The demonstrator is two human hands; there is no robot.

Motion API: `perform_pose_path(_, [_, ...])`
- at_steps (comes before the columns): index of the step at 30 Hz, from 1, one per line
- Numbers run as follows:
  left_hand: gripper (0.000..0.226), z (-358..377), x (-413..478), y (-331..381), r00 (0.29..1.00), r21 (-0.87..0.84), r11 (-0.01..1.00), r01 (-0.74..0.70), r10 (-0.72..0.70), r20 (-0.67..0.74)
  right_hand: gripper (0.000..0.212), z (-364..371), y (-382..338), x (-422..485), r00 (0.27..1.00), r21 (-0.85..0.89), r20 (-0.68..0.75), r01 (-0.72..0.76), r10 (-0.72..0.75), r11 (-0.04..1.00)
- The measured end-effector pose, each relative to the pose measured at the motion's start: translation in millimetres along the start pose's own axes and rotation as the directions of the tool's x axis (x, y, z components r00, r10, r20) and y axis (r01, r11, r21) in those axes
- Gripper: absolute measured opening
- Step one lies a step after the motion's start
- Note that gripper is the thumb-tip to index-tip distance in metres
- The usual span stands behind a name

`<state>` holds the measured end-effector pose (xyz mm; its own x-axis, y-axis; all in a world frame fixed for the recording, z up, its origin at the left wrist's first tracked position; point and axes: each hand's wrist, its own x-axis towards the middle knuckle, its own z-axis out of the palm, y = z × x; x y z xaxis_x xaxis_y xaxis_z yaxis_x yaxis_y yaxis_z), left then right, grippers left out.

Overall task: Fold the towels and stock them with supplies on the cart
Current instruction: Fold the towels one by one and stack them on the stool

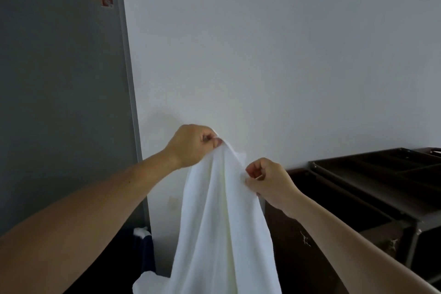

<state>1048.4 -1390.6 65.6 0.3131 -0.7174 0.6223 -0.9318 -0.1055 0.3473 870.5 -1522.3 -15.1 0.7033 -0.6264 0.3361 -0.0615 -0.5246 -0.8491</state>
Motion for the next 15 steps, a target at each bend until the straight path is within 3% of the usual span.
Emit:
perform_pose_path(3, [0.025, -5.6, 14.2, -4.5, 0.988, 0.069, 0.996, 0.053, -0.042, -0.146, 0.016, 9.7, 7.2, -7.6, 0.998, -0.115, 0.064, 0.001, 0.006, 0.993])
perform_pose_path(6, [0.030, -8.3, 24.8, -10.1, 0.972, 0.082, 0.988, 0.132, -0.113, -0.208, 0.017, 22.7, 15.1, -20.8, 0.984, -0.263, 0.121, 0.157, -0.129, 0.952])
perform_pose_path(8, [0.031, -8.7, 27.5, -16.8, 0.953, 0.035, 0.980, 0.196, -0.182, -0.243, 0.019, 32.4, 24.8, -32.6, 0.950, -0.289, 0.258, 0.249, -0.175, 0.924])
perform_pose_path(10, [0.030, -6.7, 26.8, -21.7, 0.937, -0.004, 0.975, 0.222, -0.215, -0.274, 0.024, 40.7, 35.5, -40.3, 0.922, -0.304, 0.368, 0.244, -0.123, 0.921])
perform_pose_path(13, [0.030, -4.4, 23.7, -25.1, 0.933, -0.002, 0.975, 0.220, -0.211, -0.291, 0.030, 41.8, 46.5, -40.3, 0.908, -0.268, 0.417, 0.089, 0.032, 0.959])
perform_pose_path(15, [0.032, -6.0, 22.4, -29.1, 0.930, 0.010, 0.971, 0.237, -0.224, -0.293, 0.025, 39.7, 52.5, -39.9, 0.847, -0.295, 0.507, 0.000, 0.157, 0.955])
